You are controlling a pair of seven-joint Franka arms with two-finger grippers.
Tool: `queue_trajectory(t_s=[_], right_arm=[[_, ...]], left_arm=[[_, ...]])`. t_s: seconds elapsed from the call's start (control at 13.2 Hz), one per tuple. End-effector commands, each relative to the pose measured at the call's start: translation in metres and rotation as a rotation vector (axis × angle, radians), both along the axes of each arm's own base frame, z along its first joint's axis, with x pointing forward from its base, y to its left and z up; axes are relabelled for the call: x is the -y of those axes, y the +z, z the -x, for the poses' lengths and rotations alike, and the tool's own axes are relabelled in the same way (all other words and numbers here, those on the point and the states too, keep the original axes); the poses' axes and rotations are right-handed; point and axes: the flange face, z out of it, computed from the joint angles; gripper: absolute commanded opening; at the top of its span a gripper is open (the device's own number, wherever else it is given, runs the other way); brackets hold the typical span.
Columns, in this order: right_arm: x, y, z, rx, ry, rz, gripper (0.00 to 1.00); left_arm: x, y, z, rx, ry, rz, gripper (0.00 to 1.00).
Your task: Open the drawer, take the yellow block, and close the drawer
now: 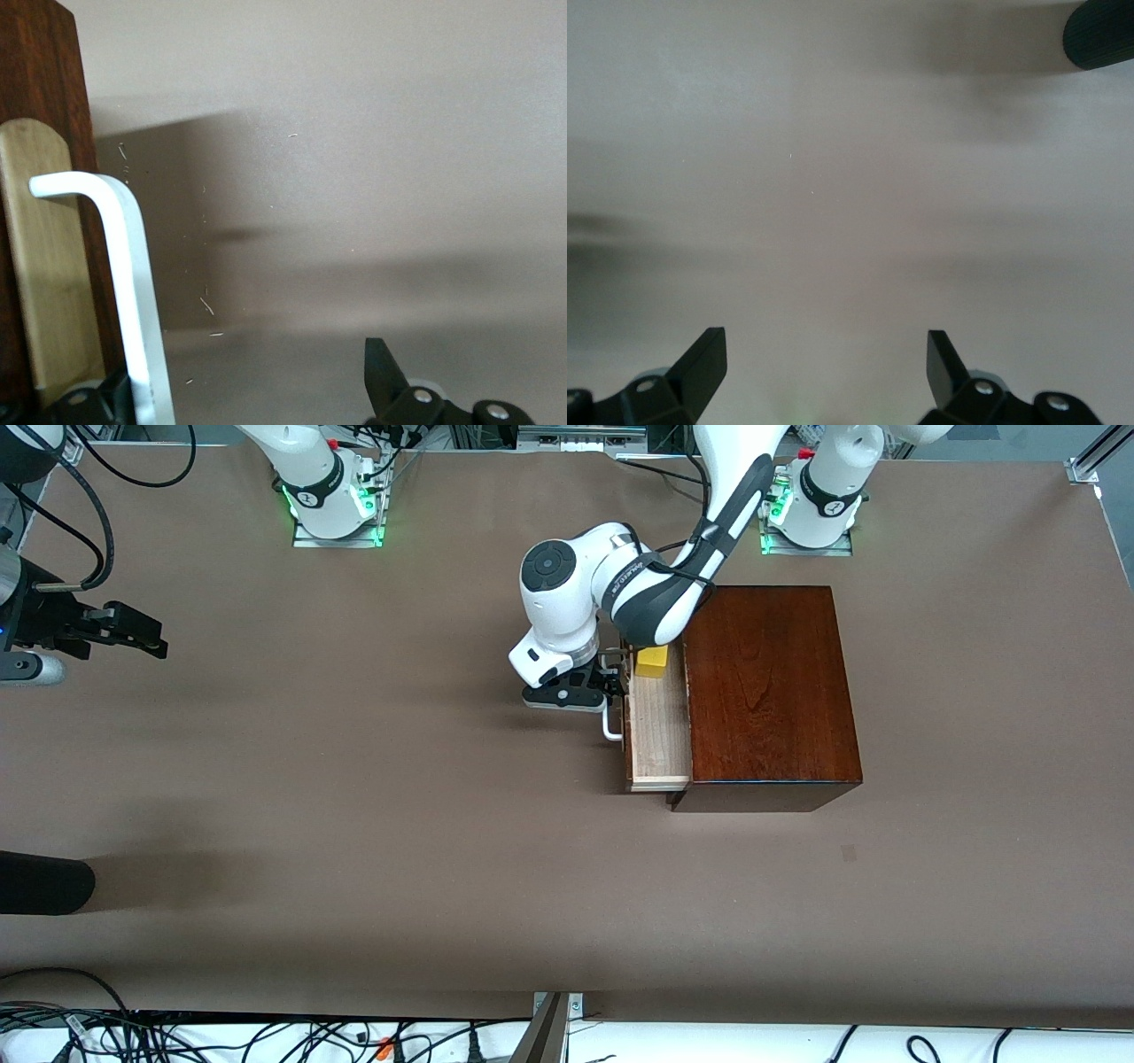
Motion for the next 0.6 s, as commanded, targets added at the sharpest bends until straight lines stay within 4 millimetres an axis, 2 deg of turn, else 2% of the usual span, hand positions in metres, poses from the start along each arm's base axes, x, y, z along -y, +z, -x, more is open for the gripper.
queue_trajectory(t_s=[0.0,0.23,0.45,0.53], right_arm=[[0.0,0.005,0.006,0.003,0.015,-0.01,1.0],[-0.001,0.006,0.007,0.005,0.018,-0.01,1.0],[0.001,0.009,0.008,0.011,0.019,-0.012,1.0],[-0.001,0.009,0.008,0.011,0.021,-0.014,1.0]], left_arm=[[0.015,0.003,-0.002,0.004,0.007,0.049,1.0],[0.018,0.014,0.007,-0.011,0.002,0.025,1.0],[0.015,0.037,0.004,-0.038,0.011,-0.029,1.0],[0.011,0.052,0.002,-0.045,0.013,-0.046,1.0]])
